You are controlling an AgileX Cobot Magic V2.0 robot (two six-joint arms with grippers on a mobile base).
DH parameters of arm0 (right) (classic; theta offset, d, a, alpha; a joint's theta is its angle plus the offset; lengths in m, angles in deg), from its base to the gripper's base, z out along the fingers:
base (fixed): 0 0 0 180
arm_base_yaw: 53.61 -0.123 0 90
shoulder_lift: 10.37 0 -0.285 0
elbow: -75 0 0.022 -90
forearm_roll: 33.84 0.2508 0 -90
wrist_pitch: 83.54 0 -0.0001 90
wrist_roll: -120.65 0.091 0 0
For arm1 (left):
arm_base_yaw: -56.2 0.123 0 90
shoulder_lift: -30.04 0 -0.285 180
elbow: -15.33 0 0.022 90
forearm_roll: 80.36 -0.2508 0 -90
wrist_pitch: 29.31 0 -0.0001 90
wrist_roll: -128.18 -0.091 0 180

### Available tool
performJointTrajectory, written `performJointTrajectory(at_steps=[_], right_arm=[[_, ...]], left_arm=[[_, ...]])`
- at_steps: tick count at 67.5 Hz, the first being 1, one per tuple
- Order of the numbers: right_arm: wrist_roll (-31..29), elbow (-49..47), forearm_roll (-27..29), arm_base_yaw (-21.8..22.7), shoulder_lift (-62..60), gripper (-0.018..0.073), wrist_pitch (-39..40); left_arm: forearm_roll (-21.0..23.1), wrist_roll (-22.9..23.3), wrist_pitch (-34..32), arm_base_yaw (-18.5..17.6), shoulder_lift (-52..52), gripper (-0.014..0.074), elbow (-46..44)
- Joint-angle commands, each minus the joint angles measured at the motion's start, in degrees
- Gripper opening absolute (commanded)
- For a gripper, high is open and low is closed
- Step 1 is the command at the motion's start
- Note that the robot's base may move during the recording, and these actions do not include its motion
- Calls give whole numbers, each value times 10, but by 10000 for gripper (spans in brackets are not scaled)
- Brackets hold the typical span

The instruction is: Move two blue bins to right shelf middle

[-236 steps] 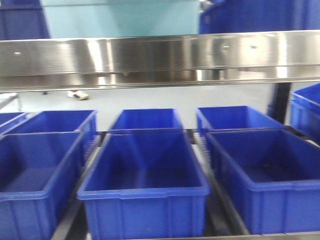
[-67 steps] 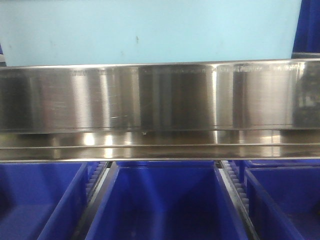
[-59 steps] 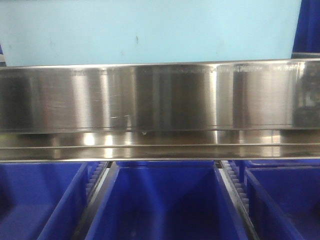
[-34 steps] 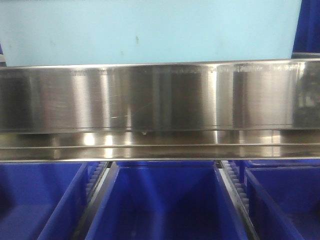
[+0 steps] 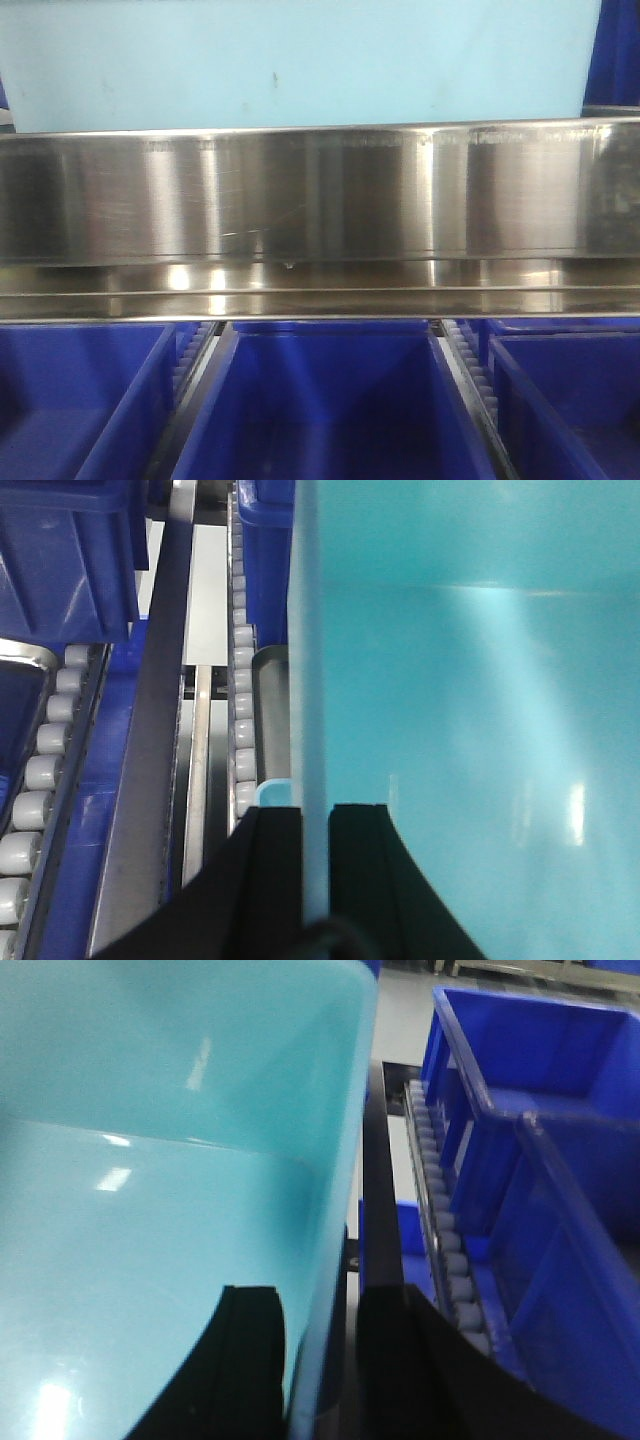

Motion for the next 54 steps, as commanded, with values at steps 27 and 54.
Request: performJointTrajectory(at_steps=[27,54], right_arm=[[115,169,-45,-5,-59,-153,149],[122,201,-58,2,-57,-153,176]], left_arm=[[39,40,-91,-8,3,-111,86],[45,40,-181,-8,43,-111,194]])
